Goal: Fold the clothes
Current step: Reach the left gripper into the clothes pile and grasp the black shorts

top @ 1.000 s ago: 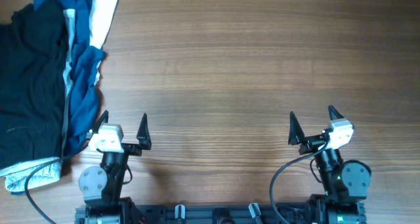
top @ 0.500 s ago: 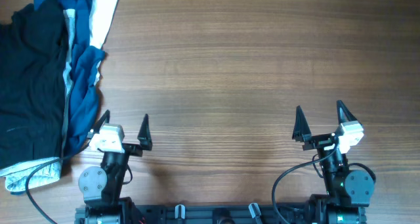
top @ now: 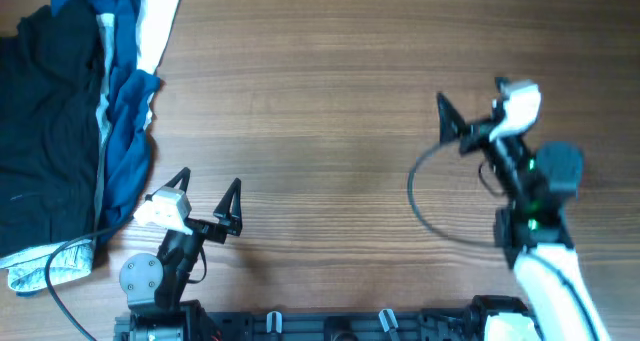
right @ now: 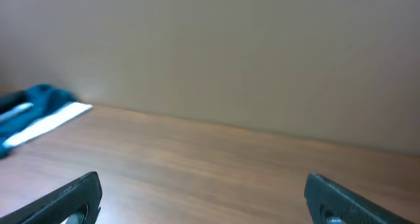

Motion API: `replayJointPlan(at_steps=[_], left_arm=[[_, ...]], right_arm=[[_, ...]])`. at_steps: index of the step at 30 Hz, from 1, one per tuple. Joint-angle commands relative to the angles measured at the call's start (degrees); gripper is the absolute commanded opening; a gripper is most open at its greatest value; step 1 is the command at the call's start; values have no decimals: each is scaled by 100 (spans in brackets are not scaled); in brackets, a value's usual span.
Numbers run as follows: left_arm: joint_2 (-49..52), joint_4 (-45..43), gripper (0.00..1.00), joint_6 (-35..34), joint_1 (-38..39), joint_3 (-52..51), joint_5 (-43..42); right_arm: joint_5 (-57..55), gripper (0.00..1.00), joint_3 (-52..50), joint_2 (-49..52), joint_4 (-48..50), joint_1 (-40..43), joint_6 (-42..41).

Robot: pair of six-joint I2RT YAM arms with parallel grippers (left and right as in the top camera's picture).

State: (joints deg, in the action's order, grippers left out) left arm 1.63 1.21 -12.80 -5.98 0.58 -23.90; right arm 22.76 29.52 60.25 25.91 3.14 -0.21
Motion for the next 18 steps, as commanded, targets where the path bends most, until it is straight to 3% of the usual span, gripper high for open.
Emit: replayJointPlan(at_steps=[1,5,8,10,13,14,16,18], left_arm=[[90,142,100,-282,-31,125,197],[955,699,100,-240,-31,1025,734],[2448,1180,100,232,-31,2396,796],[3521,2026,100,343,-31,3622,831],[5447,4315,100,697,-31,6225,1241],[5967,4983,100,951,-31,6983,1246],[6841,5497,100,1272,-31,7969,1248],[7346,5497,100,1366,-50,8087,1722]], right_arm=[[874,100,1224,787,-669,-17,-295],[901,100,2426,1156,-2374,-17,57],[811,100,2608,1154,-2942,-17,339],[815,100,2612,1154,-3281,-17,317],[898,100,2610,1154,-3456,-17,243],[966,100,2608,1154,-3495,-17,-146],[964,100,2608,1156,-3609,-17,-684],[833,100,2608,1156,-3609,-17,-682]])
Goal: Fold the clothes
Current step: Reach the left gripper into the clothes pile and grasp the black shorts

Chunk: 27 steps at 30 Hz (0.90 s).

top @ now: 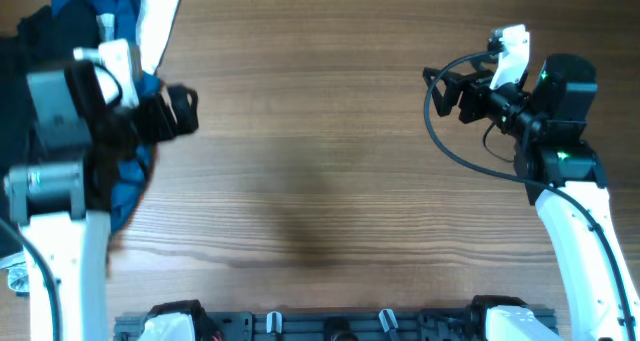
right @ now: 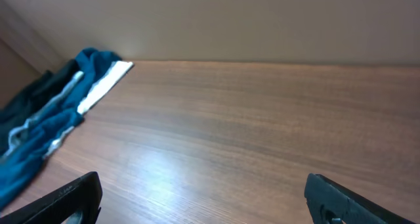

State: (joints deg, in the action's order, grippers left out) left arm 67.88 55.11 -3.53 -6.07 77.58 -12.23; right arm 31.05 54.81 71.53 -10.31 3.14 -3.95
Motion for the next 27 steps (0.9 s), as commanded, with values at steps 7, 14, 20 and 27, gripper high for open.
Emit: replayJointPlan(at_steps=[7,14,20,27], left_arm=[[1517,911,100,437,-1357,385,1493],[2876,949,100,1036,-2647,385,1552],[3746,911,100,1051,-2647,385,2232],[4081,931,83,883,-2647,378,2555]], right_arm=[[-15,100,72,61,-7,-17,-216],[-13,99,70,485,-417,-20,-219],[-15,99,70,627,-496,-17,-208],[-17,99,70,627,-474,-17,-205]])
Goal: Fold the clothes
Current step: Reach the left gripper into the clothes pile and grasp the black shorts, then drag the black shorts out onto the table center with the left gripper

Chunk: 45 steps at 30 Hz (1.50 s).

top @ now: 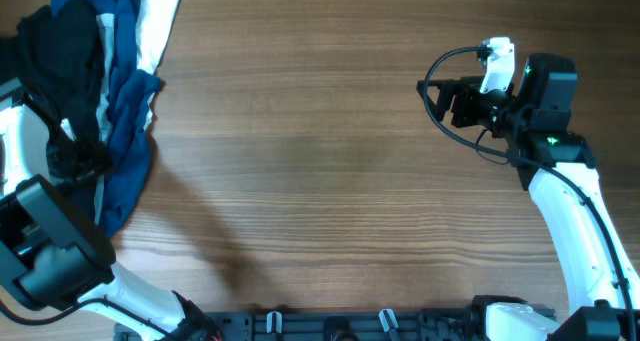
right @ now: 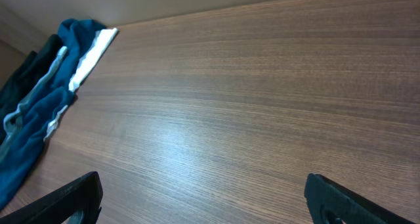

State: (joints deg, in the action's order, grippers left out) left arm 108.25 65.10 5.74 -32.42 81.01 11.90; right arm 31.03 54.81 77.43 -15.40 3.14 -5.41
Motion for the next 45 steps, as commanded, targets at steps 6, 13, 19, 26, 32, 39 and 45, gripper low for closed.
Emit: replayJointPlan(at_steps=[6,13,19,26,32,39,45], left_arm=[[46,-271,70,-44,-11,-173,144],[46,-306,9,-63,-11,-173,-9],[-50,120,4,-59,151,210,-680],[-483,1261,4,-120,1384,1659,-2162],[-382,-92,4,-1099,3357,1661,-3630],[632,-3187,4,-1703,5858,1661,-3499],[1624,-4647,4,-2256,6776,1661,-3427]], right_arm=[[-205,99,70,37,-33,-17,-59],[-278,95,70,37,42,-17,-249],[-621,76,76,31,149,-17,-527],[-1443,71,946,-22,-750,-17,-376],[-1668,75,1947,-24,-1746,315,-382],[-1668,74,2004,-24,-2157,1182,-680],[-1665,74,2004,-24,-2308,1523,-678]])
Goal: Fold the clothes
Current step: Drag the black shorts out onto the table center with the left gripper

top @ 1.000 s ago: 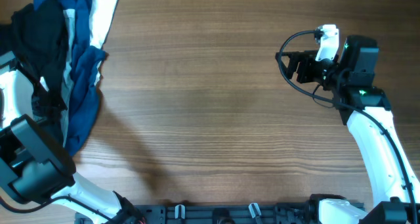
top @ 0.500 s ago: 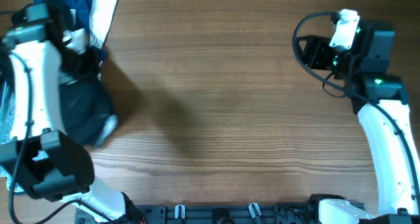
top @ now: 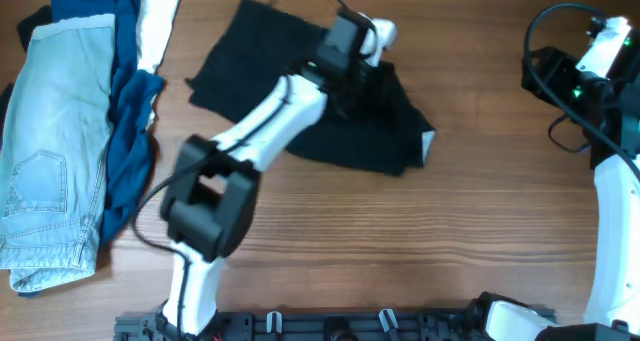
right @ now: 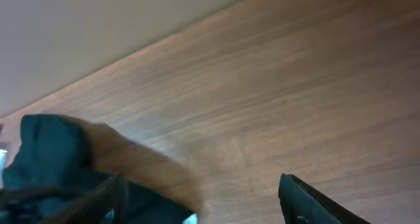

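A black garment [top: 300, 101] lies spread and rumpled at the back middle of the table, with a small white tag [top: 428, 136] at its right corner. My left arm reaches across it, and my left gripper [top: 352, 66] sits at its far edge. The fingers are lost against the dark cloth, so whether they grip it is unclear. My right gripper [right: 203, 207] is open and empty above bare wood near the right edge [top: 535, 71]. In the right wrist view, the black garment [right: 46, 152] shows blurred at the left.
A pile of clothes fills the far left: light blue jeans [top: 55, 141], a blue garment [top: 125, 131] and a white piece [top: 158, 21]. The arm bases stand along the front edge of the wooden table [top: 450, 241].
The black garment was on the left pile and now lies spread at the back middle, with my left arm over it. The jeans are uncovered. My right arm has moved toward the right edge.
Both grippers stood open low near the front, with the black garment on the left pile. Then my left arm was over the pile and my right arm was raised. Then my left gripper was down in the black garment. Now that garment lies mid-table.
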Motion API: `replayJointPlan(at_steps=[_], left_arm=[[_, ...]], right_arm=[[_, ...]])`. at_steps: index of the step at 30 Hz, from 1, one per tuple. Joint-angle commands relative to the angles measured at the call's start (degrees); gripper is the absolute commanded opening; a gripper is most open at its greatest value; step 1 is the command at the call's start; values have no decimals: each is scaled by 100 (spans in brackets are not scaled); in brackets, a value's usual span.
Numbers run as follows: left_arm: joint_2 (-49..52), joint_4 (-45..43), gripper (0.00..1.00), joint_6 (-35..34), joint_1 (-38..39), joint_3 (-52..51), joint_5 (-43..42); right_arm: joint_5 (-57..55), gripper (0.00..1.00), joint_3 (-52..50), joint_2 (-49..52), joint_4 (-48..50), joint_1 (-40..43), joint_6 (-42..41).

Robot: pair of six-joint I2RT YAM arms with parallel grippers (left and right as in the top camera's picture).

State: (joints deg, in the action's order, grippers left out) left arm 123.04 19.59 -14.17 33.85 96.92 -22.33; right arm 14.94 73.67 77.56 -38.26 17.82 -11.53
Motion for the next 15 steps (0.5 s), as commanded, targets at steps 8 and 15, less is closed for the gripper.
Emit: replayJointPlan(at_steps=[8,15], left_arm=[[-492,341,75,-260,-26,70,33],[-1110,1576,100,1663,-179,70,-361]], right_arm=[[50,75,109,-13,-433,52,-46],[339,84,68,20,-1878,31,-22]])
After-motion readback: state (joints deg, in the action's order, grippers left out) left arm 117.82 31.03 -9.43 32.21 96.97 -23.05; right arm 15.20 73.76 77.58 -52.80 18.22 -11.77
